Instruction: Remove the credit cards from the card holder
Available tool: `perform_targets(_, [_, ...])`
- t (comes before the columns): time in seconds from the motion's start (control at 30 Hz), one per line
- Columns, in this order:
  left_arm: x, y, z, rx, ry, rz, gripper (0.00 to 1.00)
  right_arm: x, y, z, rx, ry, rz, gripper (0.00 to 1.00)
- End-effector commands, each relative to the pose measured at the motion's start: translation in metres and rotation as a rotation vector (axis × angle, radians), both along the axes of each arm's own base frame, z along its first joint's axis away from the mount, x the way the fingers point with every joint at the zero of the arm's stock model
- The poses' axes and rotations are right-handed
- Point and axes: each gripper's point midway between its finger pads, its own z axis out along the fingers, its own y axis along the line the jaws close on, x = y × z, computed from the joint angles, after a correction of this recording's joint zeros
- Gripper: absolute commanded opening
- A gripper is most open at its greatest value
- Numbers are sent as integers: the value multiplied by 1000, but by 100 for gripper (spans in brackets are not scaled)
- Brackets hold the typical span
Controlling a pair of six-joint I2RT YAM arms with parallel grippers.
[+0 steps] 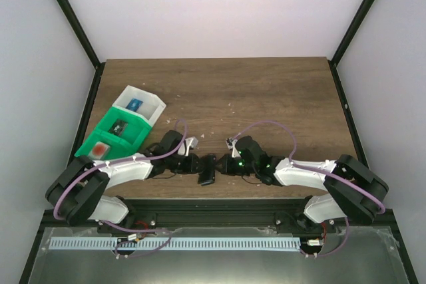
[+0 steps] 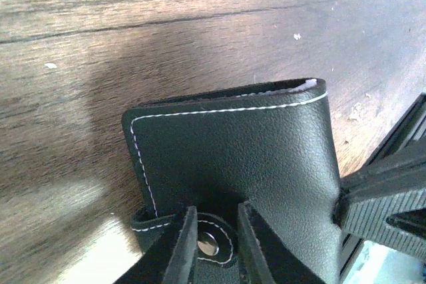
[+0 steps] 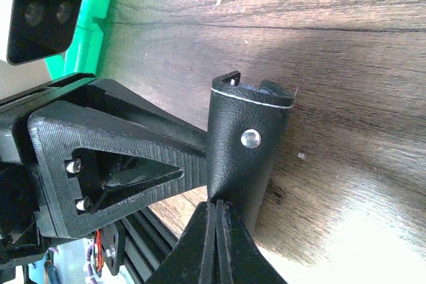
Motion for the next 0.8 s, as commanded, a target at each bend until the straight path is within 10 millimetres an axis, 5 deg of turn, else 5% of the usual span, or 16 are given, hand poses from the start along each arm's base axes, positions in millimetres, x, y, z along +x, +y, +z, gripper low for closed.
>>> perform_targets(0.0, [-2, 6, -4, 42, -14, -9, 16, 2, 1, 2, 1, -17, -20, 1])
perform_targets(0.23, [0, 8, 2, 49, -36, 1, 0, 3, -9, -6, -34, -10, -56, 1])
perform_targets(0.77, [-2, 5, 20, -4, -66, -10, 0, 10, -46, -34, -207, -39, -171, 0])
